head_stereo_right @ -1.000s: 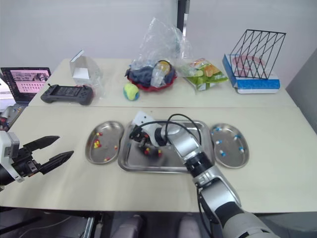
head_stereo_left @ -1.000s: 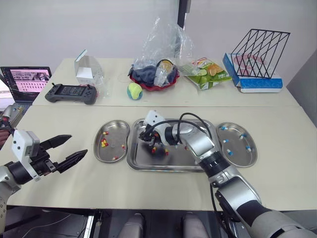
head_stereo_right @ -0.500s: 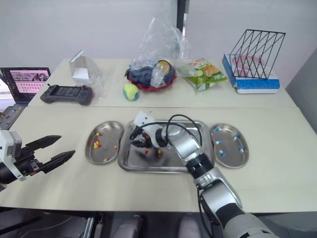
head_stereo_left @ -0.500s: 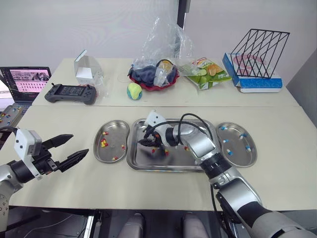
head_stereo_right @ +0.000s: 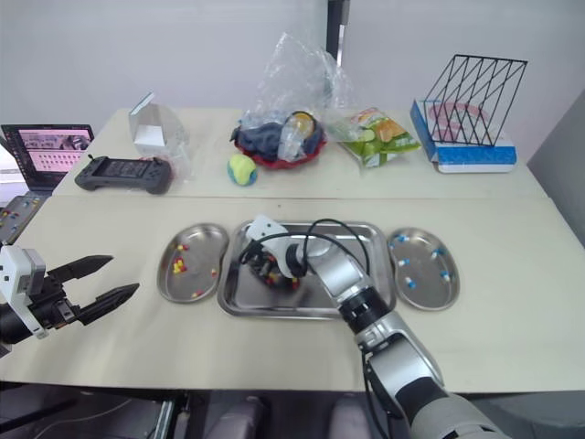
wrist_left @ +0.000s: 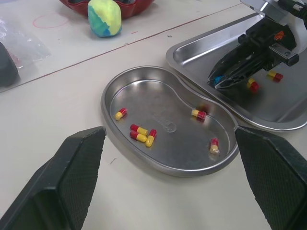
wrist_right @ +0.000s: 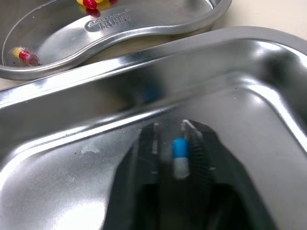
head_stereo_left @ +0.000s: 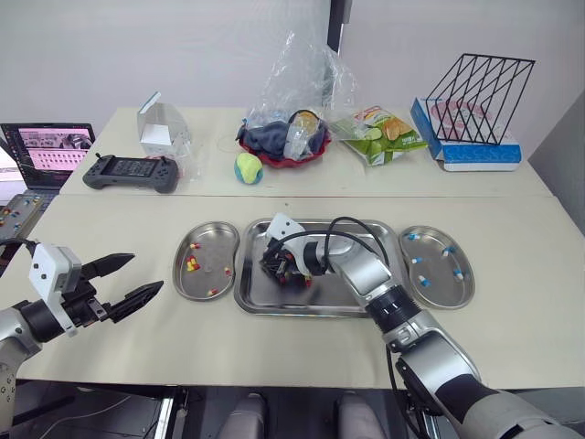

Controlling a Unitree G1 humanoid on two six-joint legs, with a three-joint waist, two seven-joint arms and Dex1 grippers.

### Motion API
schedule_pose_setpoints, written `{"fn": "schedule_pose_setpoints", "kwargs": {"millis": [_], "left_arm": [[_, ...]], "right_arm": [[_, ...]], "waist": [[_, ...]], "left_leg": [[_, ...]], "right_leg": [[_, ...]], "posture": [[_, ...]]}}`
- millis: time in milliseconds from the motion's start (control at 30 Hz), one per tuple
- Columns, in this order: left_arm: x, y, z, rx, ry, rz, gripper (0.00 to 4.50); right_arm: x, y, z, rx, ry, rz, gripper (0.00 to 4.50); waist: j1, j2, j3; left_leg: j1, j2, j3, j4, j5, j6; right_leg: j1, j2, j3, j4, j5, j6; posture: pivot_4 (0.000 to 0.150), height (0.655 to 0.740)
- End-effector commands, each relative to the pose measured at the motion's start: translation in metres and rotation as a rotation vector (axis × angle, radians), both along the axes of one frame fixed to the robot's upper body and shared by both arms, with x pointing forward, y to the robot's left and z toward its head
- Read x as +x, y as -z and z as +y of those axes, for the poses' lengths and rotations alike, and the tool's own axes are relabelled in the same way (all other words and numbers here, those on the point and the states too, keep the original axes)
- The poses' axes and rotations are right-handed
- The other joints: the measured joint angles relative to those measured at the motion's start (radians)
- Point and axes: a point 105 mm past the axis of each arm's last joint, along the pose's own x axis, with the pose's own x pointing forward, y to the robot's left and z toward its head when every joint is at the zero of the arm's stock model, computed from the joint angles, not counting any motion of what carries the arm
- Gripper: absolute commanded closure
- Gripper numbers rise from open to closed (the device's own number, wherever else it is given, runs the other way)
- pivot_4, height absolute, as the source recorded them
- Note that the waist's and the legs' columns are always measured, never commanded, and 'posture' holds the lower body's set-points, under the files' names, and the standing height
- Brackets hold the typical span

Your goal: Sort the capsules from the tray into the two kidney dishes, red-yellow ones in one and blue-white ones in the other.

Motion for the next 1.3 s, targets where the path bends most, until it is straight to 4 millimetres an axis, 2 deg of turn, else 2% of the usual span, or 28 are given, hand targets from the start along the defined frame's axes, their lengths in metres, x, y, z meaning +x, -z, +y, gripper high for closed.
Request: {"fn": "schedule_pose_setpoints", "kwargs": {"millis": [33,100,167,267,367,467,633,700,800,867,967,1167,1300], "left_arm": [[0.0,-0.008,0.001,0.024,0.007,-0.025,0.0],[0.0,-0.008,0.001,0.023,0.008,-0.024,0.0],[0.0,-0.007,0.001,0.021,0.009,-0.022,0.0],[0.001,-0.007,-0.001,0.014,0.017,-0.017,0.0],[-0.001,-0.012,-0.008,-0.014,0.064,-0.039,0.0],[-0.002,-0.025,-0.019,-0.084,0.127,-0.091,0.0],[-0.003,-0.029,-0.028,-0.129,0.199,-0.066,0.0],[0.002,-0.028,-0.029,-0.125,0.207,-0.06,0.0],[0.006,-0.026,-0.03,-0.122,0.219,-0.053,0.0],[0.008,-0.025,-0.031,-0.121,0.231,-0.047,0.0],[0.011,-0.025,-0.032,-0.118,0.245,-0.038,0.0],[0.013,-0.023,-0.031,-0.105,0.251,-0.029,0.0],[0.012,-0.023,-0.033,-0.104,0.252,-0.037,0.0]], "right_arm": [[0.001,-0.001,-0.001,0.005,0.014,-0.003,4.48],[0.0,-0.004,-0.001,0.012,0.008,-0.013,4.48],[-0.006,-0.016,0.006,0.047,-0.061,-0.053,4.48],[-0.013,-0.037,0.011,0.124,-0.089,-0.054,4.48],[-0.018,-0.066,0.003,0.201,-0.1,-0.064,4.48],[-0.021,-0.094,-0.022,0.28,-0.104,-0.109,4.48],[-0.018,-0.112,-0.089,0.319,0.012,-0.129,4.48],[-0.011,-0.11,-0.135,0.314,0.155,-0.141,4.48],[-0.007,-0.103,-0.183,0.279,0.309,-0.159,4.48],[-0.008,-0.09,-0.225,0.21,0.432,-0.164,4.48],[-0.017,-0.067,-0.264,0.155,0.543,-0.127,4.48],[-0.029,-0.037,-0.288,0.127,0.63,-0.074,4.48],[-0.034,-0.026,-0.294,0.116,0.652,-0.052,4.48]], "waist": [[0.0,0.0,0.0],[0.0,0.0,0.0],[0.0,0.0,0.0],[-0.001,0.0,0.0],[0.0,0.0,0.0],[0.007,0.0,0.0],[0.02,0.0,0.0],[0.026,0.0,0.0],[0.027,0.0,0.0],[0.026,0.0,0.0],[0.025,0.0,0.0],[0.011,0.0,0.0],[0.011,0.0,0.0]], "left_leg": [[0.0,0.0,0.0,0.0,0.0,0.0],[0.0,0.0,0.0,0.0,0.0,0.0],[0.0,0.0,0.0,0.0,0.0,0.0],[0.0,0.0,0.0,0.0,0.0,0.0],[0.0,0.0,0.0,0.0,0.0,0.0],[-0.001,0.0,0.0,0.0,0.0,0.0],[-0.001,0.0,0.0,0.001,-0.001,0.001],[-0.001,0.0,0.001,0.001,-0.001,0.002],[-0.002,0.0,0.002,0.001,-0.001,0.002],[-0.001,0.0,0.003,0.001,-0.002,0.003],[-0.001,0.001,0.005,0.001,-0.002,0.003],[0.0,0.002,0.008,0.001,-0.002,0.004],[0.0,0.002,0.008,0.001,-0.002,0.004]], "right_leg": [[0.0,0.0,0.0,0.0,0.0,0.0],[0.0,0.0,0.0,0.0,0.0,0.0],[0.0,0.0,0.0,0.0,0.0,0.0],[0.0,0.0,0.0,0.0,0.0,0.0],[-0.001,0.0,0.0,0.0,0.0,0.0],[0.0,0.0,0.0,0.0,0.0,0.0],[0.001,0.0,-0.001,-0.002,0.0,0.0],[0.001,0.0,0.0,-0.001,0.0,0.0],[0.001,0.0,0.0,-0.002,0.0,0.0],[0.001,0.0,0.0,-0.001,0.0,0.0],[0.0,0.0,0.001,-0.001,0.0,0.0],[0.001,0.0,0.002,-0.001,0.0,0.0],[0.001,0.0,0.002,-0.001,0.0,0.0]], "posture": [[0.15,0.7391],[0.15,0.7391],[0.15,0.7391],[0.15,0.7391],[0.15,0.7391],[0.15,0.7391],[0.15,0.7391],[0.15,0.7391],[0.15,0.7391],[0.15,0.7391],[0.15,0.7391],[0.15,0.7391],[0.15,0.7391]]}}
